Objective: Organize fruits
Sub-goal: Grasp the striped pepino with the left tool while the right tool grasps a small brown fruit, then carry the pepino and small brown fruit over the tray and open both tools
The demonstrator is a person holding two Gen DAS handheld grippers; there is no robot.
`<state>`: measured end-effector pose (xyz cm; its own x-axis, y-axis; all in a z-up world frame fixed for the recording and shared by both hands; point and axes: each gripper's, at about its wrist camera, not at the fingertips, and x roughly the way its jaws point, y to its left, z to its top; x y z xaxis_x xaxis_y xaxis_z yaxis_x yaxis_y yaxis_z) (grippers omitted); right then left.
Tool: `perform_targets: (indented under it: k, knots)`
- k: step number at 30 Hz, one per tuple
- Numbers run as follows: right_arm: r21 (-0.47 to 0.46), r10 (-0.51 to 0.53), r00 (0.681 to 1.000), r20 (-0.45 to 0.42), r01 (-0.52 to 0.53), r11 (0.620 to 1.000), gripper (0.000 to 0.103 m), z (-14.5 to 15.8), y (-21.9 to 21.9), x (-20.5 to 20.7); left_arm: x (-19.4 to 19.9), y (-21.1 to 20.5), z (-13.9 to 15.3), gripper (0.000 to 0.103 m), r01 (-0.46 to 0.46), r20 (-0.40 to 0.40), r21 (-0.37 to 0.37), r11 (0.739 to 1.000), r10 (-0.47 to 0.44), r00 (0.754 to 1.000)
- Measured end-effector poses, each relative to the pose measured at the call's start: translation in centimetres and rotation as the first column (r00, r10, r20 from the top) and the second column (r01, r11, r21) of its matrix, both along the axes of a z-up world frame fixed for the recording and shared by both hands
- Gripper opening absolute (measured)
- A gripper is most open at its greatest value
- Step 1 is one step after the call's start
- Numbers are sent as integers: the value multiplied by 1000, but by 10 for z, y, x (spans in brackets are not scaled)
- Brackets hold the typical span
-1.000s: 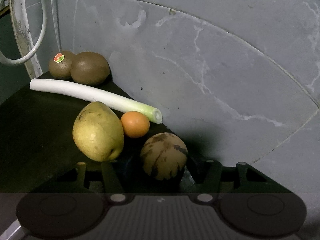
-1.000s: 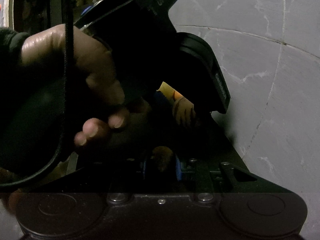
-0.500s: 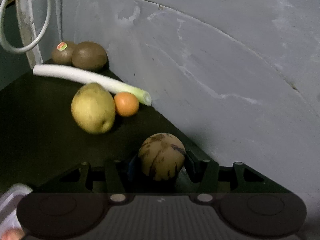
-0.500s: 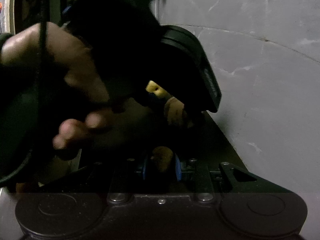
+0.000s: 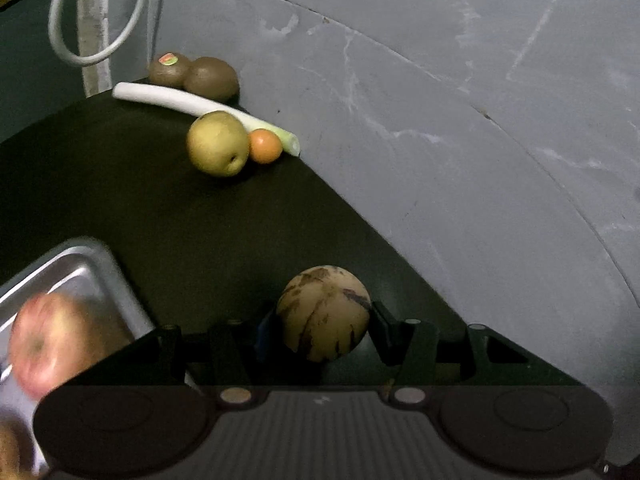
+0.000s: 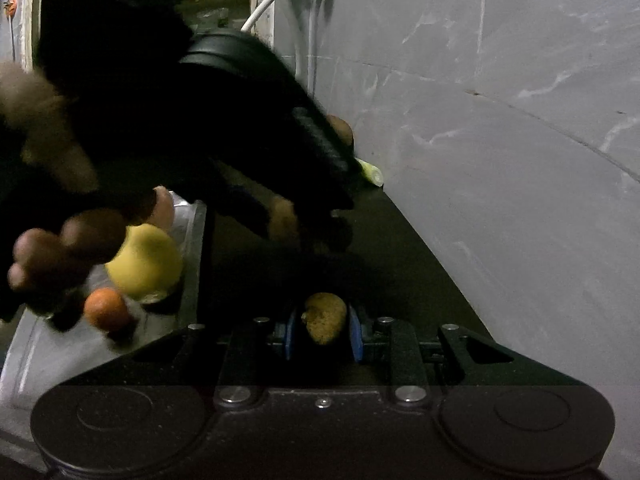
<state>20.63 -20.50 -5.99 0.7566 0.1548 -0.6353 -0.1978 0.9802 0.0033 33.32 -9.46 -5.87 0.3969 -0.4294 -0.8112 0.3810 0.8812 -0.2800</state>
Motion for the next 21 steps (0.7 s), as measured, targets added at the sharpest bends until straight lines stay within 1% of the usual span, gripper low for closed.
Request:
perform_targets:
  k: [7,11,15,21]
  knots:
    - [12,-6,1000,5,6,1000,28,12,10,-16,-55,28,16,53,-17,9,-27,999,17,1000]
    - [35,0,1000,2,0,999,28,15,18,-24,-85,50,21,53,-38,7,-21,999,38,999]
    - [35,25,1000,1,-25,999,28,20,37,-31,-111,76,25,53,-80,12,-22,997,81,997]
    - [43,85,996,-9,-84,996,28,31,67,-42,-144,122,23,54,-158,-7,-11,987,158,987]
